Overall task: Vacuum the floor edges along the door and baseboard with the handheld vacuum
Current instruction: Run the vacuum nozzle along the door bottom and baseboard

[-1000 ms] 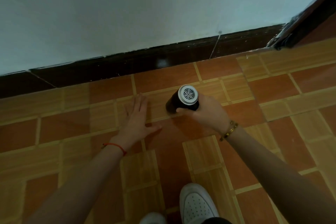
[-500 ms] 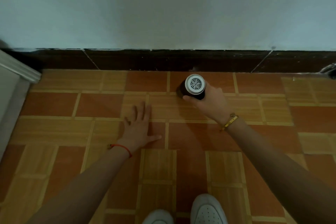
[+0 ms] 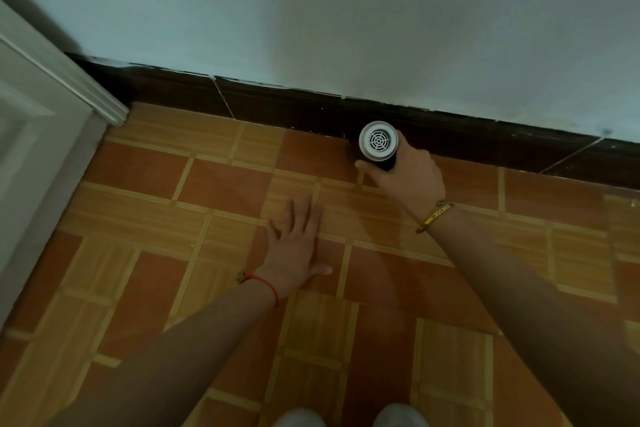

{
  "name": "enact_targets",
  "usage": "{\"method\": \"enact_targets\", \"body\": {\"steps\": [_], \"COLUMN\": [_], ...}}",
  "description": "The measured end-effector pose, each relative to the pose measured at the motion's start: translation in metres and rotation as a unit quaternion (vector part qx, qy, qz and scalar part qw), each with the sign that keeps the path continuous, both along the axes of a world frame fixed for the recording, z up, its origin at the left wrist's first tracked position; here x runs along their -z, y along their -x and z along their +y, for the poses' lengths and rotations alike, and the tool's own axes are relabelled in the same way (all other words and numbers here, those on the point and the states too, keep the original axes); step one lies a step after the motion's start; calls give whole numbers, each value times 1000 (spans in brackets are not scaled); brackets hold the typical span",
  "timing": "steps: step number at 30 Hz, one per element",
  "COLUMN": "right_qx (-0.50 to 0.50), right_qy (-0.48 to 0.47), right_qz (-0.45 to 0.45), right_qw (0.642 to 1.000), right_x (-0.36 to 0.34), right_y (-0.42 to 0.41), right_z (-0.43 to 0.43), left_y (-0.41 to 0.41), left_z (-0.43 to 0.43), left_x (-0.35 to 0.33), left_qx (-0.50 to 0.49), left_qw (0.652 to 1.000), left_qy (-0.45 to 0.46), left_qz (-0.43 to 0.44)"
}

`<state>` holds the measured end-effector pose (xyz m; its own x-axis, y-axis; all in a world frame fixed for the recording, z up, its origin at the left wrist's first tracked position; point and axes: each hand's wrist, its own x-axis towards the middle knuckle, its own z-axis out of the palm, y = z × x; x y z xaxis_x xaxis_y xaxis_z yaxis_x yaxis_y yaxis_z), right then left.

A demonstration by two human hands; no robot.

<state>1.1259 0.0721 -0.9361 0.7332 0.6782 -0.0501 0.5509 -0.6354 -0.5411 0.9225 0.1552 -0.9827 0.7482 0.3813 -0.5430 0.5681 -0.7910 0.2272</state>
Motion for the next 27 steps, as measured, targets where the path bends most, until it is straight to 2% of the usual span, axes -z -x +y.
{"method": "enact_targets", "body": {"steps": [6,20,27], "right_qx": [-26,-100,-147], "right_qy": [-18,-59,-68], "right_qz": [-5,7,9], "right_qw": [999,993,987], "right_x": [8,16,19], "right_y": [11,45,66], "right_z": [41,122,173], "left_y": [8,68,103], "left_z": [3,58,76], "left_x": [3,15,13], "left_qx": [2,-146,-198], "left_qw": [999,983,973], "left_qy": [-21,-66,-77], "left_qz": [-26,-86,-85]}}
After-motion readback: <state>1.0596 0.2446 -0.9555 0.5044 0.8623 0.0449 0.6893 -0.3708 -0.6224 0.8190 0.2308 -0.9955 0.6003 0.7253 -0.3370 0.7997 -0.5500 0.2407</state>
